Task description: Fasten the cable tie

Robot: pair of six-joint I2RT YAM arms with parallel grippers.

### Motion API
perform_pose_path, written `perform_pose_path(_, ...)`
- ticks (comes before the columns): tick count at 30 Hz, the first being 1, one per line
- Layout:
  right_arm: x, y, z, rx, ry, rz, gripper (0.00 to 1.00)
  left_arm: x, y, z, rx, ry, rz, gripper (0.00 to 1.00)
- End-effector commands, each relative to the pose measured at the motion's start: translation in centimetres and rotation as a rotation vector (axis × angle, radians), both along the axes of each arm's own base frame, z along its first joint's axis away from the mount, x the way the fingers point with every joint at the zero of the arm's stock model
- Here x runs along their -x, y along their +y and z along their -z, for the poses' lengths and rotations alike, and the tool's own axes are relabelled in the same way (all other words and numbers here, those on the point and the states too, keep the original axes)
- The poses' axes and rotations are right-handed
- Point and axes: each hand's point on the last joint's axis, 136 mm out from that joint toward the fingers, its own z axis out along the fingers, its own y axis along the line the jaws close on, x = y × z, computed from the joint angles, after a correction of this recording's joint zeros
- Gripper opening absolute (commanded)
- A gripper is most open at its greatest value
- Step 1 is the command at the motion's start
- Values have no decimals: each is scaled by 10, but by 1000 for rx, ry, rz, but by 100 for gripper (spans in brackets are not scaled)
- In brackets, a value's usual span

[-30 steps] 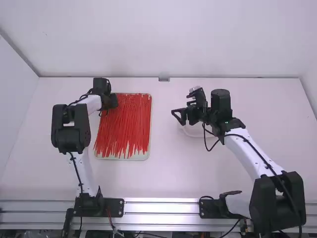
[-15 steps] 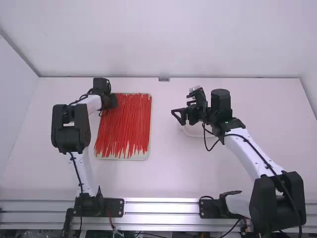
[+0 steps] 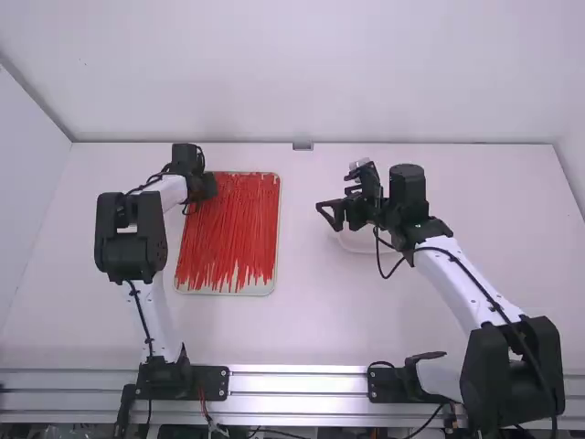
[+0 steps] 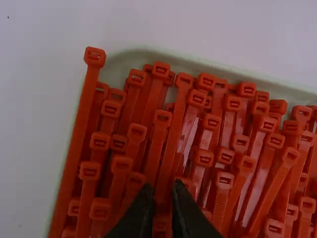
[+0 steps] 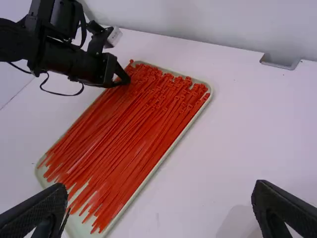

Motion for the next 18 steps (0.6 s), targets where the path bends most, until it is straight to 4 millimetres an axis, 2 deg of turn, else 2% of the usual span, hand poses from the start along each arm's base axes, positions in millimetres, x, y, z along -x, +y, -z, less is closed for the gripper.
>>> perform_pose_path(1,-6,3,-12,-5,-29,-8,99,4,1,5,-1,15,-10,11)
perform_pose_path(18,-4,5,-11,-4,-26,-13,99,2,1,3,10,4,-23,5)
